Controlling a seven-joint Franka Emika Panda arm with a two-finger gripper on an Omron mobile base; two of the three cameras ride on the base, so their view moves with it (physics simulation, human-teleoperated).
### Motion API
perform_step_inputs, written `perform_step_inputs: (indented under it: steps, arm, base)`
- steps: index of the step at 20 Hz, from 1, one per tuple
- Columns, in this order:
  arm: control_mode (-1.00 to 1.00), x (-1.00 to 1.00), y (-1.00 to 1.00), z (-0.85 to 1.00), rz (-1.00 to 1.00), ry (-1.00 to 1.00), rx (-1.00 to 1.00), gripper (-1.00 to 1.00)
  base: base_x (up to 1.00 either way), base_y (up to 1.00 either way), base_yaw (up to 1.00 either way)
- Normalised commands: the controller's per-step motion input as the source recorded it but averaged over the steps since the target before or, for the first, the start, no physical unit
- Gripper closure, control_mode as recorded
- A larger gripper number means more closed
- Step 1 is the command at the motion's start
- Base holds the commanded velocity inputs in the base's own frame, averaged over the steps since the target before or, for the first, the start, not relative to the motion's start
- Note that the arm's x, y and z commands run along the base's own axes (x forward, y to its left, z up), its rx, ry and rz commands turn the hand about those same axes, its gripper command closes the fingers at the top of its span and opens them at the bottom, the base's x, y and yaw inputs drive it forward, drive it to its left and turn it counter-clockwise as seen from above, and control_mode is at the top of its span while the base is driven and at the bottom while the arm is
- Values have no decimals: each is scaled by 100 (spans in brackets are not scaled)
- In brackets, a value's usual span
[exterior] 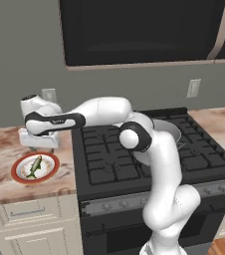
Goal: Retrieve the frozen meat and place it in the pot on a burner. Then turn the burner on.
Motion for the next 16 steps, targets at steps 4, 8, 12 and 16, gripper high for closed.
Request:
perform_step_inputs:
  steps: [4,8,12,16]
  arm:
    - [-100,26,30,-20,-8,-10,-1,-100]
    - [-100,26,13,-21,-4,-2,0,-100]
    - [-100,21,0,-37,0,0,0,-100]
    - [-100,11,0,-47,1,5,0,-100]
  base:
    - [0,0,0]
    - [0,0,0]
    - [0,0,0]
    - [0,0,0]
